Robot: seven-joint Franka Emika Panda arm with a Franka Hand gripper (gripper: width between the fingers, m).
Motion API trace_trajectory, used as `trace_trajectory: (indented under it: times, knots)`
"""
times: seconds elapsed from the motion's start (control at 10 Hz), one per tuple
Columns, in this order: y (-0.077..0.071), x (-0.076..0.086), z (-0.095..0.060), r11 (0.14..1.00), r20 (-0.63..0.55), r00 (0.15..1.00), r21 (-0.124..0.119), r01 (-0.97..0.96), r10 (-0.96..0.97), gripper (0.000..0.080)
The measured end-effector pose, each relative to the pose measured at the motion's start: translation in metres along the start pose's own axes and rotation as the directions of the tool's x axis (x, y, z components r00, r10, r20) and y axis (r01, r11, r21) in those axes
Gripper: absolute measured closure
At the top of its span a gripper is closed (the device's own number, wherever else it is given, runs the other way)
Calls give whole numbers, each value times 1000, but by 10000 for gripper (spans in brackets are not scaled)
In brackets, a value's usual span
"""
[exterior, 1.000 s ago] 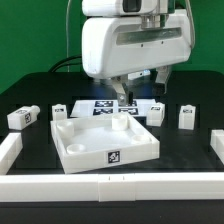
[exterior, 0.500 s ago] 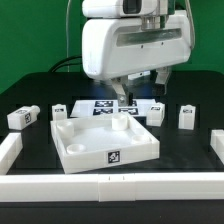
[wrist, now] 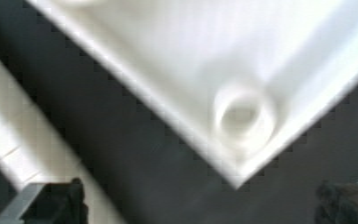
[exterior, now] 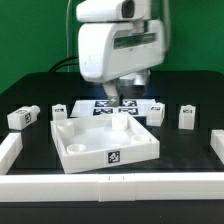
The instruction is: Assemble one leg
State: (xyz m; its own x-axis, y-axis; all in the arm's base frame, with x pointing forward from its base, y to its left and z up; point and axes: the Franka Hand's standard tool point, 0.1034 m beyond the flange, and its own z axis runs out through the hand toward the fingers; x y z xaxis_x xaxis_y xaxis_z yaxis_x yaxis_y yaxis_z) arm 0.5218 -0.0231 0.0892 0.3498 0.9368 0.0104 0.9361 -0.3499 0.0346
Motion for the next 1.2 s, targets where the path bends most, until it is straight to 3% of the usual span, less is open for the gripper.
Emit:
trace_trajectory:
  times: [0.1, 0.5, 0.7, 0.8, 1.0, 1.1, 1.2]
  knots:
    - [-4, 0, 5, 999, 18, 1000, 23, 24, -24, 150]
    - [-3, -1, 6, 1000, 17, 1000, 22, 21, -22, 150]
    - [-3, -16, 7, 988, 6, 988, 32, 151, -152, 150]
    - [-14, -31, 10, 965, -7, 966, 36, 260, -260, 150]
    - [-40, -54, 21, 869, -27, 870, 19, 494, -493, 150]
    - [-49, -56, 27, 858, -17, 858, -9, 514, -514, 150]
    - [-50, -57, 27, 864, -18, 864, -3, 503, -503, 150]
